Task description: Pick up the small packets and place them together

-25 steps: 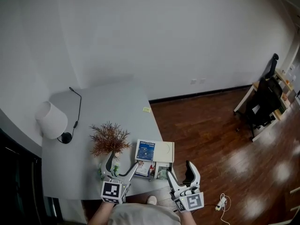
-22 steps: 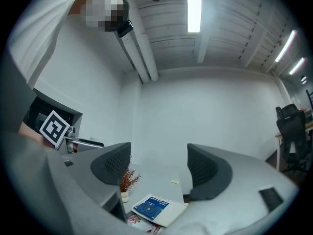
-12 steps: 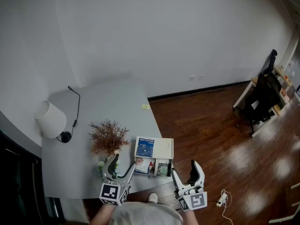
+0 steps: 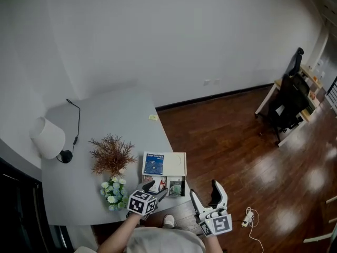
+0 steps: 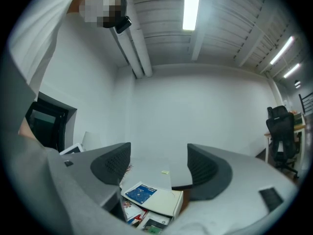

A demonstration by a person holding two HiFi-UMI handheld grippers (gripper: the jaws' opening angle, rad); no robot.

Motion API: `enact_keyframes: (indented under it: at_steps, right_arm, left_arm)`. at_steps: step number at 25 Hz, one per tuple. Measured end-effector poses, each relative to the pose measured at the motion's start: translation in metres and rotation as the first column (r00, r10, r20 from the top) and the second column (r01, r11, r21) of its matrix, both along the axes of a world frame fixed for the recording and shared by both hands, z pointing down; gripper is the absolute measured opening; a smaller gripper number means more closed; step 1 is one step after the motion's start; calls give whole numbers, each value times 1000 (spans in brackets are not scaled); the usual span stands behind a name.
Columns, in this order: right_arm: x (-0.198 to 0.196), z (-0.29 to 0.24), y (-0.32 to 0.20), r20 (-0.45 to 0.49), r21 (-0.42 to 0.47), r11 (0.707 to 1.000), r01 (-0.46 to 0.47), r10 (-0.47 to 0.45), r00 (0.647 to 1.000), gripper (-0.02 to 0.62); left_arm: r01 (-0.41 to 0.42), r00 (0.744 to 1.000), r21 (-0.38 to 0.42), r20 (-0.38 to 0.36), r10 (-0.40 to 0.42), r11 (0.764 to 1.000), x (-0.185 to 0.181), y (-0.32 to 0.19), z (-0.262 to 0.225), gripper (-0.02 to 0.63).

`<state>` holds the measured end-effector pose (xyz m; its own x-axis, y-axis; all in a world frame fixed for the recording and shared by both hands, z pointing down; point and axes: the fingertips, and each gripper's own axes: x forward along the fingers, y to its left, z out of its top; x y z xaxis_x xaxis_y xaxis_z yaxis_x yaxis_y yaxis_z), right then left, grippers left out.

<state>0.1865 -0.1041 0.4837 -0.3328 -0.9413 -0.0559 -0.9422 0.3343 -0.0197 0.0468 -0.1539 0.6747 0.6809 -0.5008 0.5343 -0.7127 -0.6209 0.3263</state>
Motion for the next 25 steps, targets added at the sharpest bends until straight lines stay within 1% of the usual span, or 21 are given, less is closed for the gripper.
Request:
enact_keyframes:
  at_steps: [2,3,5,7,9,12,15,17,18,20,21,22,23,24,25]
  right_arm:
    - [6,3,1,2,-8,1000,-8,8,1000,354]
    - [9,4,2,3,-13,1000,-12,12,1000,355]
    - [16,7,4,1,-20,1000,-22,22,1000,355]
    - [25,9,8,-3,-25,999,-38,38,999,354]
    - [35,11,12,-4,-33,998,-59,59,998,354]
    - [51,16,17,0,-48,995,-90,90,996,356]
    - [62,18,20,-2,-55,992,-111,111,994,355]
    - [67,17,22,-8,-56,991,-123,122,992,356]
    - [69,17,22,-9,-55,990,-129,128,992,356]
    - [73,17,24,-6,-54,989,-137,137,991,354]
    - [74,18,24,-4,-54,989,-138,138,990,354]
    - [74,18,24,-2,-55,989,-136,136,991,354]
    - [73,18,24,-1,-57,989,-133,133,991,354]
    - [73,18,24,0,-58,990,-130,130,992,354]
    - [71,18,24,1,-58,990,-126,126,992,354]
  left_arm:
    - [-56,998,-102,-11,56,993,27,-4,26,290]
    - [-82,996,-143,7,84,986,39,-6,41,278]
    - [-128,986,-215,80,148,968,56,-7,72,279]
    - [-155,963,-273,172,207,949,64,-6,101,279]
    - [-165,935,-301,254,246,939,67,-7,122,279]
    - [-185,899,-309,332,288,933,71,-10,141,279]
    - [-178,889,-313,356,289,933,78,-14,147,273]
    - [-158,877,-326,388,284,932,77,-15,150,225]
    - [-150,869,-328,407,282,933,74,-16,151,217]
    - [-132,848,-302,459,266,944,68,-20,152,187]
    - [-129,836,-281,485,256,951,65,-23,153,125]
    - [-131,828,-264,500,251,956,63,-26,153,80]
    - [-135,828,-255,501,250,957,62,-27,153,73]
    - [-136,836,-253,490,248,958,61,-27,151,54]
    - [-133,848,-253,471,242,958,61,-27,148,17]
